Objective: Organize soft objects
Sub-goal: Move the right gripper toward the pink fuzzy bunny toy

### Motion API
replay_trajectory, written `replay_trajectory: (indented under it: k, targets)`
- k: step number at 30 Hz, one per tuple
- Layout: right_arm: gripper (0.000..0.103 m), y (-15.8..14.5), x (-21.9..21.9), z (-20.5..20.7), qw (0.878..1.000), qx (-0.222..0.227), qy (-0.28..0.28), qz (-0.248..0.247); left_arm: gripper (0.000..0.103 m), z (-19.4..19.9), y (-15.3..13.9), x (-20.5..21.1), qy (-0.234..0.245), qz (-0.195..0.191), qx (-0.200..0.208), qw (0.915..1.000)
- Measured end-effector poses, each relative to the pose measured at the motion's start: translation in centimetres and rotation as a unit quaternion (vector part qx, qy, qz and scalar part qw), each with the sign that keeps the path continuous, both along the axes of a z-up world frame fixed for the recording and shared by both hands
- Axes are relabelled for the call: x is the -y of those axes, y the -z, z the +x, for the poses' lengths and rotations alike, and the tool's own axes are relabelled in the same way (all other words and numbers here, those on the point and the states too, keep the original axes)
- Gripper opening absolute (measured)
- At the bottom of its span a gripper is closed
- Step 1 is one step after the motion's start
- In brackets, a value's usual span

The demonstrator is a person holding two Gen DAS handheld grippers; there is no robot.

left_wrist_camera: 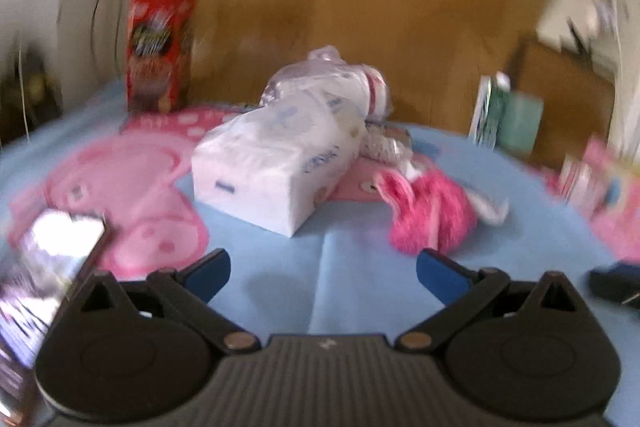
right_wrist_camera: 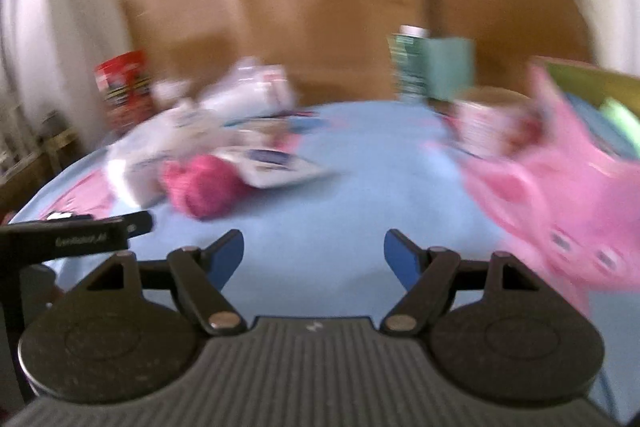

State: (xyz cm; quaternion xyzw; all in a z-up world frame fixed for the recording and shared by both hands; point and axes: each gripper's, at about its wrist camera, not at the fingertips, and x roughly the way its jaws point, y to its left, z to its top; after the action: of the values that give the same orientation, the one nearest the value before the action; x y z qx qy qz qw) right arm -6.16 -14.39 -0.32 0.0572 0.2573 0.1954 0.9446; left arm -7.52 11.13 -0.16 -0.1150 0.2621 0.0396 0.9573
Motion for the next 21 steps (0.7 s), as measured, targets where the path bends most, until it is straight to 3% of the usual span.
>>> replay_trajectory:
  k: [3,11,19,21]
  targets:
    - [0.079,-0.3,-3.0,1.7,0.999,0.008,-0.036,-0.012,0.103,0.0,0.4,-1.3,-0.003,-0.053,0.001,0.9986]
    - [0.079,0.2,-7.9,3.8,0.993,0.002,-0.102,-0.057,0.103,-1.3,0.7,-2.7,-0.023,-0.093,0.032,0.9949]
    - [0.079,0.8,-10.4,5.8,0.992,-0.021,-0.12,-0.037,0.103,-1.8,1.0,-4.0,-0.045,-0.133,0.052,0.9886]
    - [0.074,1.1,-11.0,6.4,0.991,-0.03,-0.124,-0.036,0.103,-1.8,1.1,-4.3,-0.048,-0.144,0.051,0.9871]
